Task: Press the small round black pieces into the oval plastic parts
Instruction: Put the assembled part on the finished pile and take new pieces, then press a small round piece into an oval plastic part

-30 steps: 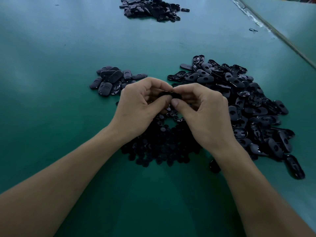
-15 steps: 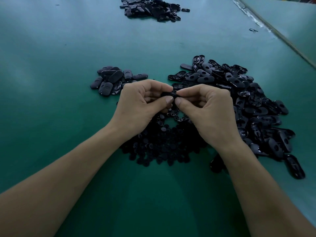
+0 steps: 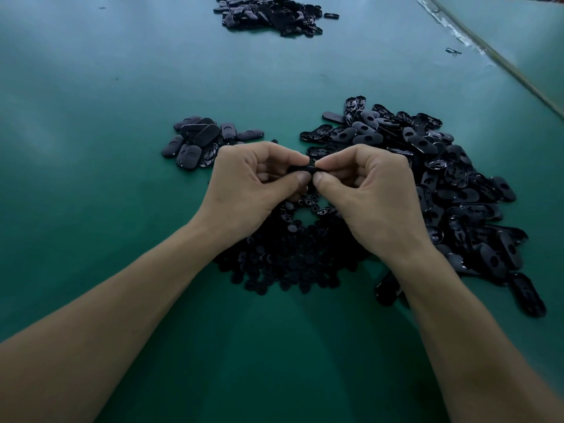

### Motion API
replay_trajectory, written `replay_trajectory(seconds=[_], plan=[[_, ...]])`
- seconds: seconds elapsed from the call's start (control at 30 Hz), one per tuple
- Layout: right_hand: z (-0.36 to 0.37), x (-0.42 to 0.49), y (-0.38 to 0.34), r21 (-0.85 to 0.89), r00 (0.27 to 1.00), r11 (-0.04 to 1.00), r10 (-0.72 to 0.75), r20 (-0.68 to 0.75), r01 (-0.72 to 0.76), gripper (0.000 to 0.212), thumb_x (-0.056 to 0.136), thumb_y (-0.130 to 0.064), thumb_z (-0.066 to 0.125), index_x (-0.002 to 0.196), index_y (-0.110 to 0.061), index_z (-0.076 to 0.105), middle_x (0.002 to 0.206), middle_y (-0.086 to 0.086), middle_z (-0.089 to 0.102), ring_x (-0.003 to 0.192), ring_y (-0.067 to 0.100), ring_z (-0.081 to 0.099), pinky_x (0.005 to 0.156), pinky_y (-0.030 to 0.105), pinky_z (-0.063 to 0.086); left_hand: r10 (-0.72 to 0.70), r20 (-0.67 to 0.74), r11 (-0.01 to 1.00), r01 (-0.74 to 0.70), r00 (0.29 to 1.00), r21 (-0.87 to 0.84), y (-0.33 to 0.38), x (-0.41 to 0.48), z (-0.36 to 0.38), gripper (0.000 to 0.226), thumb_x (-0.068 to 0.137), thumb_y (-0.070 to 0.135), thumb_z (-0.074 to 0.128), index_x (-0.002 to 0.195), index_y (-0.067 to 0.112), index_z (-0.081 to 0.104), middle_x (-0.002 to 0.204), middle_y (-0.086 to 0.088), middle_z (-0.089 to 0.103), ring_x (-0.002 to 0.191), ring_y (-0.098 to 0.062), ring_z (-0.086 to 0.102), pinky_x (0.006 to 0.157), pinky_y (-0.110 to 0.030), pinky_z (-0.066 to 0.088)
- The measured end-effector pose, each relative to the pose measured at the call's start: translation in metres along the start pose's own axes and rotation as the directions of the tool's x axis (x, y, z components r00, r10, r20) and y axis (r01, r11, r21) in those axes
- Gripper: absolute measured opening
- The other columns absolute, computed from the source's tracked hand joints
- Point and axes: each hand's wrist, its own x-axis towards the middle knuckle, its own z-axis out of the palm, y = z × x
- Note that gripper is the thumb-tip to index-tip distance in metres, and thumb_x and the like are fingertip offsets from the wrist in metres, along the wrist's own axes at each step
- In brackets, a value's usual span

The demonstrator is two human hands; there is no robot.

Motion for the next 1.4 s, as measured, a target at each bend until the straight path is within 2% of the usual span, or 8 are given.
replay_trajectory(seconds=[0.3,0.4,0.57,0.7,0.93,1.07,1.23,1.4], plan=[[-0.002,-0.001,0.0,-0.004,0.999,1.0,-0.018,0.034,0.019,0.014,0.086,-0.009,0.077,0.091,-0.022,0.075,0.08,-0.012,0.073,0.076,0.0,0.07,0.071,0.016,0.055,0.007,-0.04,1.0,-0.006,0.999,0.019,0.0,-0.001,0.001,0.022,0.08,-0.005,0.079,0.086,0.014,0.073,0.074,-0.009,0.075,0.06,-0.021,0.072,0.063,-0.033,0.063],[0.0,-0.002,0.0,-0.136,0.998,0.99,-0.049,-0.026,0.045,0.011,0.092,-0.015,0.071,0.1,-0.021,0.076,0.086,-0.014,0.072,0.08,-0.001,0.068,0.074,0.012,0.052,0.022,-0.071,1.0,-0.022,0.997,0.007,-0.002,0.0,0.001,0.023,0.083,-0.005,0.076,0.089,0.017,0.072,0.074,-0.003,0.075,0.061,-0.018,0.071,0.06,-0.032,0.062],[-0.01,0.0,0.007,-0.648,0.992,0.76,-0.037,-0.117,-0.048,0.036,0.101,-0.024,0.055,0.136,-0.02,0.06,0.139,0.003,0.054,0.129,0.023,0.045,0.106,0.03,0.032,-0.077,-0.265,0.981,0.026,0.961,-0.191,-0.006,0.006,-0.004,0.022,0.093,-0.007,0.064,0.09,0.013,0.071,0.073,0.006,0.069,0.069,-0.01,0.064,0.064,-0.023,0.058],[-0.012,-0.003,0.011,-0.763,0.983,0.62,0.134,-0.124,-0.181,0.045,0.102,-0.031,0.048,0.146,-0.026,0.047,0.155,0.01,0.035,0.144,0.029,0.025,0.115,0.046,0.022,-0.223,-0.365,0.925,0.077,0.904,-0.373,-0.005,0.012,-0.006,0.015,0.096,-0.005,0.061,0.1,0.008,0.068,0.091,0.002,0.066,0.079,-0.007,0.065,0.075,-0.024,0.058],[-0.014,-0.001,0.014,-0.798,0.972,0.559,0.184,-0.148,-0.227,0.029,0.103,-0.03,0.043,0.118,-0.024,0.066,0.128,0.004,0.058,0.121,0.028,0.045,0.095,0.042,0.025,-0.347,-0.417,0.878,0.134,0.84,-0.46,-0.002,0.017,-0.01,0.047,0.096,0.002,0.064,0.139,0.002,0.043,0.106,0.0,0.053,0.092,-0.005,0.06,0.092,-0.021,0.052],[-0.016,-0.001,0.013,-0.775,0.972,0.587,0.162,-0.171,-0.234,0.029,0.102,-0.023,0.046,0.124,-0.025,0.066,0.133,0.004,0.054,0.123,0.028,0.044,0.097,0.042,0.029,-0.366,-0.395,0.878,0.173,0.842,-0.445,-0.004,0.019,-0.011,0.058,0.097,0.003,0.062,0.148,0.001,0.034,0.106,0.001,0.053,0.089,-0.002,0.059,0.094,-0.02,0.051],[-0.018,-0.002,0.011,-0.795,0.948,0.522,0.23,-0.219,-0.31,0.035,0.102,-0.028,0.046,0.135,-0.031,0.056,0.145,0.007,0.041,0.131,0.033,0.034,0.103,0.047,0.026,-0.341,-0.403,0.91,0.191,0.849,-0.367,-0.009,0.018,-0.013,0.076,0.095,0.005,0.065,0.152,-0.013,0.017,0.156,-0.029,0.031,0.143,-0.029,0.041,0.116,-0.035,0.041],[-0.019,-0.001,0.01,-0.779,0.964,0.571,0.196,-0.18,-0.261,0.029,0.102,-0.024,0.05,0.127,-0.026,0.063,0.137,0.006,0.049,0.123,0.032,0.046,0.1,0.046,0.034,-0.298,-0.418,0.941,0.19,0.858,-0.279,-0.011,0.016,-0.01,0.086,0.094,0.005,0.067,0.16,0.007,0.012,0.168,-0.007,0.011,0.139,-0.004,0.034,0.117,-0.032,0.038]])
